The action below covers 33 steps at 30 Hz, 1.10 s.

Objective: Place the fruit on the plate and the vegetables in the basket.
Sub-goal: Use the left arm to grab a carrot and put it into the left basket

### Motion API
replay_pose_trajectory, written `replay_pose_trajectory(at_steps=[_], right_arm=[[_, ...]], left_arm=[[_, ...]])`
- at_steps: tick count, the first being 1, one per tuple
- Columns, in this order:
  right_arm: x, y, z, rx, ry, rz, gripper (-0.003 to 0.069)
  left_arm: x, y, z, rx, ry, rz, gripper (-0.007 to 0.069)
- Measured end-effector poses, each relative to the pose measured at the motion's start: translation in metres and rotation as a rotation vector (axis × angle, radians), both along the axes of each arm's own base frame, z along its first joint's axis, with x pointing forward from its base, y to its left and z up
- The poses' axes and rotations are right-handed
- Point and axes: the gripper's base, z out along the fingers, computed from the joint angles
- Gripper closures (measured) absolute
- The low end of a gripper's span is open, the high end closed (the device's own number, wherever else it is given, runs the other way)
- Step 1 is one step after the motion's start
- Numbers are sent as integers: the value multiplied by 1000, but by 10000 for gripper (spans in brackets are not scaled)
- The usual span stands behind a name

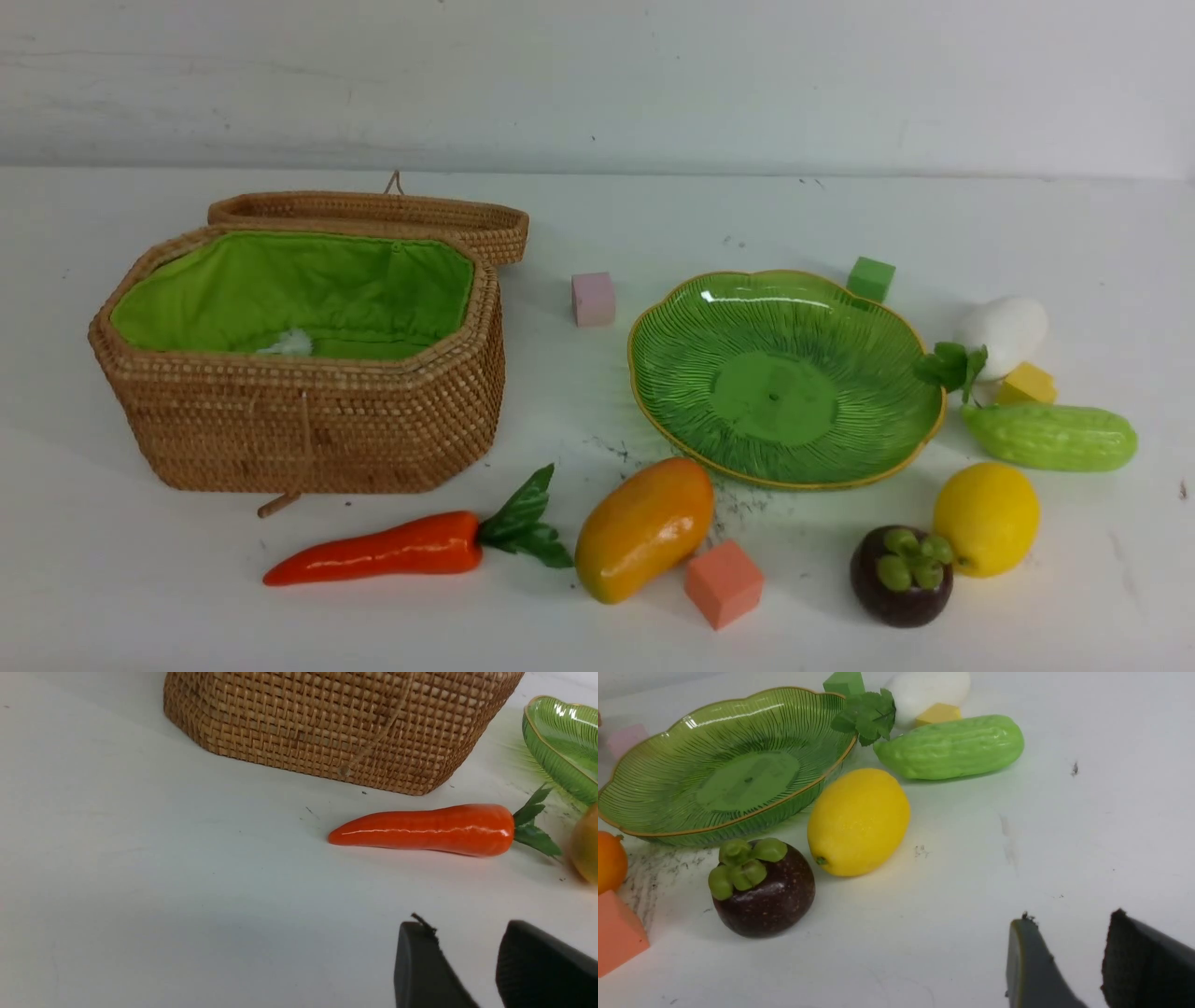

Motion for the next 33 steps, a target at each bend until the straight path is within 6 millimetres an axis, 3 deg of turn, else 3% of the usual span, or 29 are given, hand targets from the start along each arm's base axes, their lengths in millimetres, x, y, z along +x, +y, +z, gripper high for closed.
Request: replay_pose_trajectory(at_steps=[11, 21, 27, 31, 33], right_arm=[[0, 0, 0, 0, 0, 0, 419], [0, 0, 0, 0, 0, 0, 419], [0, 0, 0, 0, 0, 0, 419], [0, 0, 0, 0, 0, 0, 419], [0, 0, 0, 0, 0, 0, 419]], left_arm=[[1, 0, 3, -15, -32, 6, 386], [4, 1, 28, -761, -173, 119, 386], [5, 7, 36, -896, -252, 163, 386], [5, 8, 37, -864, -271, 164, 391], [5, 8, 36, -833, -274, 161, 443]])
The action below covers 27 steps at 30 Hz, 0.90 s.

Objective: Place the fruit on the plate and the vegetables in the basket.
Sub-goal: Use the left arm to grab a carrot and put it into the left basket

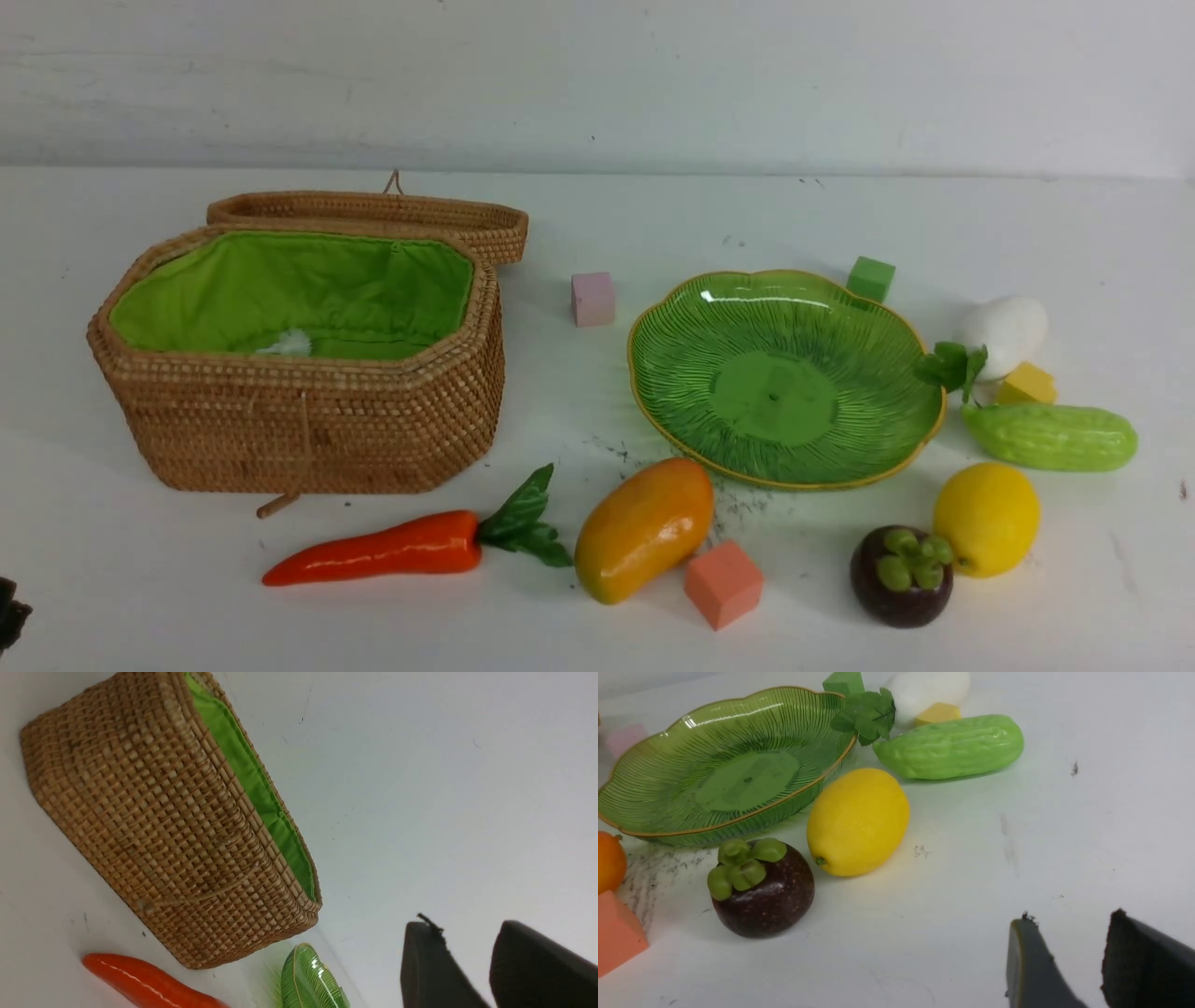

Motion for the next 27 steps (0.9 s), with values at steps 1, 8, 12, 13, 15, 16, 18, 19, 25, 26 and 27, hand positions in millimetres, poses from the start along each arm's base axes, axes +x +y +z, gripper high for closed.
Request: replay_pose_trajectory(at_steps=[1, 8, 12, 13, 15, 16, 18, 19, 25, 26, 27], right_arm=[[0, 0, 0, -3, -2, 0, 419], [3, 4, 5, 207, -96, -15, 419], [5, 7, 19, 598, -231, -43, 419], [5, 7, 21, 648, -256, -46, 419], [5, 6, 26, 708, -304, -47, 419], [5, 5, 28, 738, -328, -47, 421], [5, 6, 29, 760, -320, -43, 431], [4, 7, 31, 763, -298, -30, 442], [-8, 18, 87, 581, -169, 166, 550], [-12, 22, 113, 482, -108, 259, 586], [-15, 25, 128, 420, -61, 320, 604]], left_arm=[[0, -1, 1, 10, 1, -5, 480], [-5, -19, 40, 242, 110, -213, 638], [3, -34, 60, 463, 284, -410, 638], [6, -36, 64, 500, 307, -442, 638], [12, -39, 69, 571, 349, -503, 638], [20, -41, 71, 602, 379, -529, 638], [31, -41, 73, 623, 397, -529, 638], [37, -42, 72, 640, 405, -530, 638], [58, -51, 79, 798, 483, -723, 638], [63, -54, 87, 823, 505, -799, 638], [66, -56, 91, 836, 523, -847, 638]])
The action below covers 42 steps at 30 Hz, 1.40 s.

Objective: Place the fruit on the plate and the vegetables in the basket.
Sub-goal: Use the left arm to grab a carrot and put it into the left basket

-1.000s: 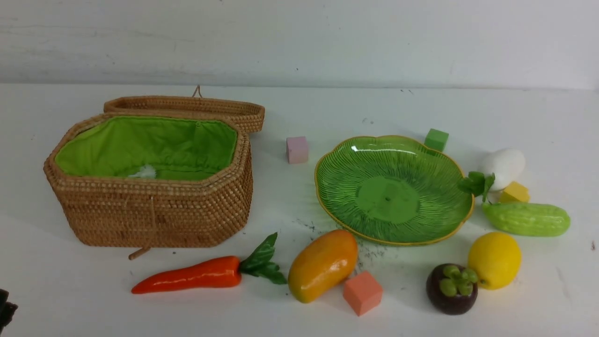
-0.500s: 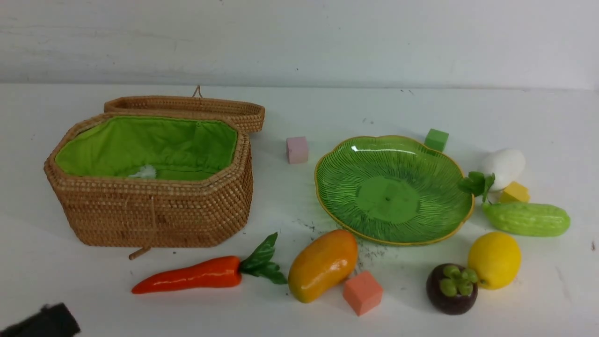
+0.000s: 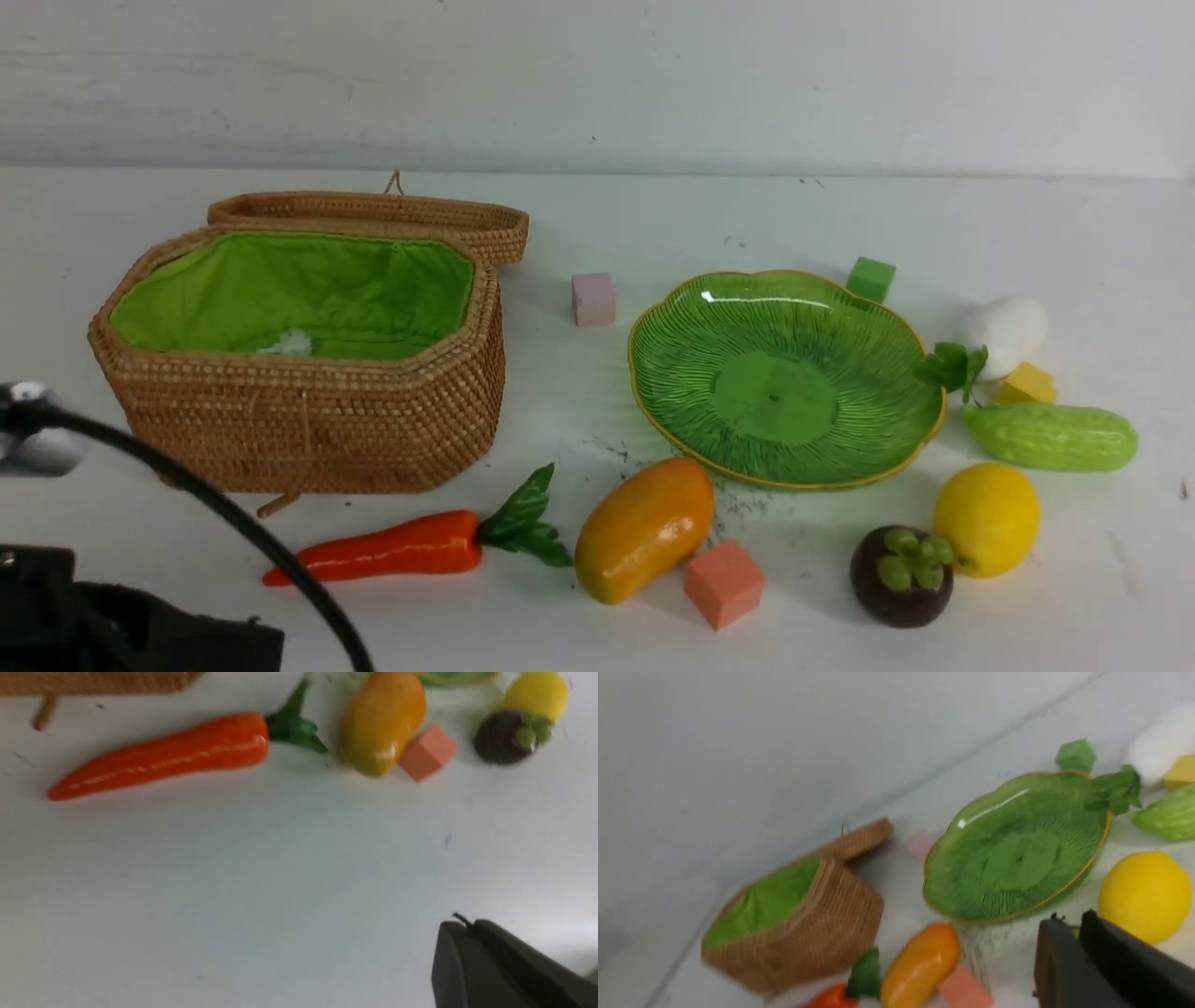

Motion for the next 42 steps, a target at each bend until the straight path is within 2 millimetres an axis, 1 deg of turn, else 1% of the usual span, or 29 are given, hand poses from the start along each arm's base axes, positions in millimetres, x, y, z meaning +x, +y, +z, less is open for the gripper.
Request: replay_pose_trajectory(at_steps=[2, 5, 6, 8, 11, 14, 16, 18, 19, 22, 25, 27, 28, 30, 33, 34, 35, 36, 37, 40, 42], right_arm=[[-5, 4, 27, -129, 56, 131, 628], [-10, 9, 59, -281, 123, 292, 636], [-11, 10, 68, -322, 145, 334, 636], [-13, 11, 83, -404, 171, 421, 636], [-16, 14, 98, -498, 170, 530, 631], [-18, 16, 106, -553, 127, 594, 624], [-19, 17, 108, -584, 92, 626, 622], [-20, 17, 109, -612, 63, 649, 620], [-20, 17, 109, -620, 57, 652, 619], [-20, 17, 109, -641, 38, 663, 615], [-20, 17, 109, -653, 29, 669, 611], [-20, 17, 109, -662, 23, 671, 608], [-20, 17, 109, -663, 23, 672, 608], [-20, 17, 109, -673, 15, 676, 604], [-20, 17, 109, -675, 13, 677, 601], [-20, 17, 109, -675, 13, 677, 600], [-20, 17, 109, -675, 13, 677, 599], [-20, 17, 109, -676, 13, 677, 597], [-20, 17, 109, -676, 13, 677, 594], [-20, 17, 109, -676, 12, 677, 589], [-20, 17, 109, -676, 12, 677, 587]], left_arm=[[8, -3, 9, 17, 33, -53, 638], [18, -11, 20, 60, 22, -149, 638], [21, -14, 21, 77, 19, -178, 638], [25, -27, 25, 120, 17, -296, 638], [29, -47, 21, 230, 37, -465, 638], [37, -63, 13, 367, 50, -589, 638], [49, -71, 5, 449, 55, -632, 638], [66, -78, -8, 513, 31, -675, 638], [70, -79, -11, 528, 16, -692, 638], [94, -80, -26, 558, -42, -698, 638], [121, -69, -38, 580, -85, -638, 630], [135, -61, -48, 599, -87, -619, 595], [136, -61, -49, 601, -86, -618, 584], [150, -52, -65, 620, -59, -611, 484], [160, -51, -82, 639, -44, -626, 343], [163, -51, -87, 645, -41, -628, 313], [166, -52, -93, 657, -43, -634, 265], [168, -52, -95, 663, -45, -636, 239], [174, -52, -103, 687, -65, -641, 181], [180, -52, -108, 718, -103, -640, 124], [182, -52, -107, 725, -125, -634, 116]])
